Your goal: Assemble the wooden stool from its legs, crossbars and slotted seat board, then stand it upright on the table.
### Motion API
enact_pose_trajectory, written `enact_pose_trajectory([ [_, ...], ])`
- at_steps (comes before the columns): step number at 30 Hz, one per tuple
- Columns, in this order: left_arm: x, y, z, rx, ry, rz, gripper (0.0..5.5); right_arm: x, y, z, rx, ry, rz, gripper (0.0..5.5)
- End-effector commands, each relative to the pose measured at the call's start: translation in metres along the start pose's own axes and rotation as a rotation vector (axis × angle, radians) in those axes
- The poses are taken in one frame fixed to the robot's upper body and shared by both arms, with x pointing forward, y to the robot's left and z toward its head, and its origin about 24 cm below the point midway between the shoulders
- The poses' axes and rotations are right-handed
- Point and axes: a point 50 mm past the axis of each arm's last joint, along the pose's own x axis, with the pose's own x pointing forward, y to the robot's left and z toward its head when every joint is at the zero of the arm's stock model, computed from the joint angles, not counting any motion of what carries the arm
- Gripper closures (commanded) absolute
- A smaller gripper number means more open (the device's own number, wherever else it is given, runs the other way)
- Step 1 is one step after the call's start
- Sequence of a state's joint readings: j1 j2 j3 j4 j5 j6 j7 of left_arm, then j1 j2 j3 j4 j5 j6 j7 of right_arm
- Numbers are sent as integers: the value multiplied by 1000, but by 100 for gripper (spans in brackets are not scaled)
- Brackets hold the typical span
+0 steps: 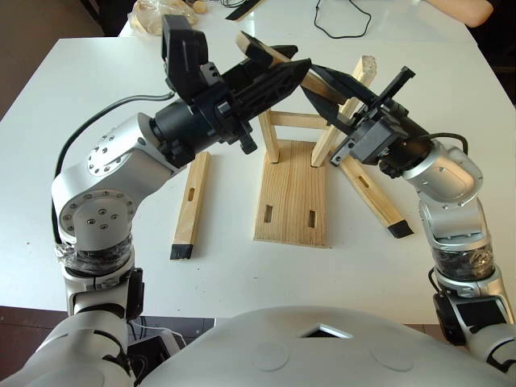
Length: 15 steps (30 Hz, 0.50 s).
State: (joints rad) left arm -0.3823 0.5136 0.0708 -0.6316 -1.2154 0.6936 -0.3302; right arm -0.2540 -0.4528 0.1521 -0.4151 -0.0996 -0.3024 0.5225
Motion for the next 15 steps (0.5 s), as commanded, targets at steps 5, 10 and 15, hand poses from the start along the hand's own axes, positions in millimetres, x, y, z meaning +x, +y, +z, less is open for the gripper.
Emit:
enact_pose_trajectory([
  [5,-6,-1,-4,25,64,-19,422,2,-23,2,354,-12,-118,387],
  [10,-31,21,-11,103,179,95,422,-4,-30,8,543,-30,-80,387],
  [15,-63,25,1,162,270,112,422,-15,-36,6,548,24,-111,387],
])
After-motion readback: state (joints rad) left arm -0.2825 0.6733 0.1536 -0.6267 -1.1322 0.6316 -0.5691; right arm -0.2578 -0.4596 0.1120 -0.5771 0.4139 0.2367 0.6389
